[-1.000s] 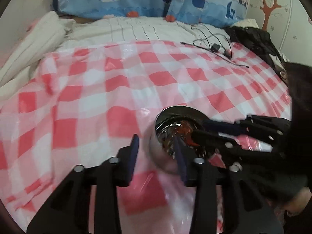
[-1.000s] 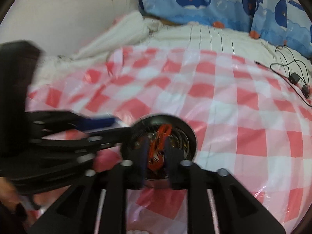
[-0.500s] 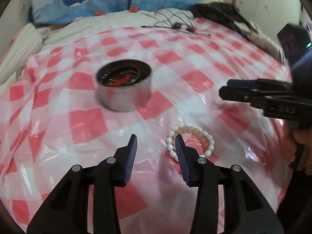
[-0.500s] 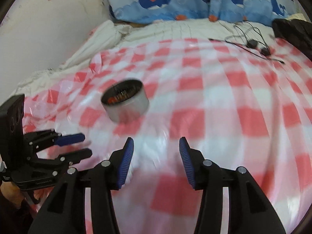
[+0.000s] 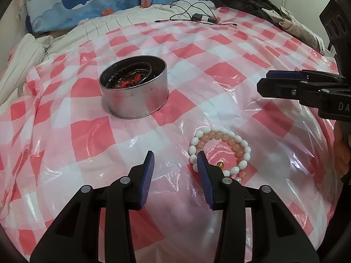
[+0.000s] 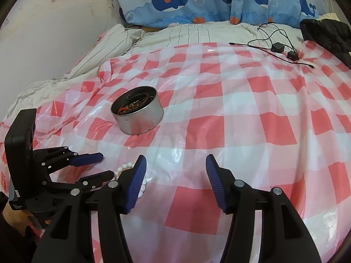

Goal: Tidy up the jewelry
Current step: 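Grasp the white bead bracelet with the left tool while the right tool grasps the peach bracelet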

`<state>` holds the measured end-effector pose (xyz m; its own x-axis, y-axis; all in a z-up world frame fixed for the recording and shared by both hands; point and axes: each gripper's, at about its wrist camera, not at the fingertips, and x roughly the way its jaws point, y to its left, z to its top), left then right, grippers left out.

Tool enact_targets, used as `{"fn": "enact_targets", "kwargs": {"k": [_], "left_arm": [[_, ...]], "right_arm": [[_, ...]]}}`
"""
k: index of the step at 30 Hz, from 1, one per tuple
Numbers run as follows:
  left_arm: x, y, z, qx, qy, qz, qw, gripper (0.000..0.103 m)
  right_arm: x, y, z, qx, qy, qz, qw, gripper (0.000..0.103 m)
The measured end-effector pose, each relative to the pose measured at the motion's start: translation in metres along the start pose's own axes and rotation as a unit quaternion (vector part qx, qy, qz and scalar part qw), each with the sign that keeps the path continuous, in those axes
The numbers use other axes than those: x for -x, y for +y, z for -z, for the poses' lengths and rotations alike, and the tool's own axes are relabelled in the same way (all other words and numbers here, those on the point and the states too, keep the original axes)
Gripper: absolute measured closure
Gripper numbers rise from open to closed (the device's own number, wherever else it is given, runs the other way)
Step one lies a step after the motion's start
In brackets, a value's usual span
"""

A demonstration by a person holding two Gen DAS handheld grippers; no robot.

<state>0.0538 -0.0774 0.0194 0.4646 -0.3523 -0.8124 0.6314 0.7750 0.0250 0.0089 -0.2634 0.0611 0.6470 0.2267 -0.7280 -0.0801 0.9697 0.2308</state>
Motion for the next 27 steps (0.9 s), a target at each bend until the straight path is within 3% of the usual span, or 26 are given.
{"fn": "enact_targets", "kwargs": {"k": [16,22,27], "left_arm": [[-0.015,-0.005,-0.002,-0.019,0.015,-0.027,0.9993,0.063],[-0.011,0.021,-0.003,0.008,0.008,-0.118,0.9929,0.061],[-0.008,0.042,-0.003,0.025,0.016,-0.114,0.993,0.062]], "right_arm": [[0.002,0.002,-0.002,0.0,-0.004,-0.003,1.0,0.043],[0.0,0.001,-0.001,0.0,0.004,-0.001,1.0,0.043],[-0.009,0.015,0.003,0.031,0.027,-0.021,0.999,0.043]]}}
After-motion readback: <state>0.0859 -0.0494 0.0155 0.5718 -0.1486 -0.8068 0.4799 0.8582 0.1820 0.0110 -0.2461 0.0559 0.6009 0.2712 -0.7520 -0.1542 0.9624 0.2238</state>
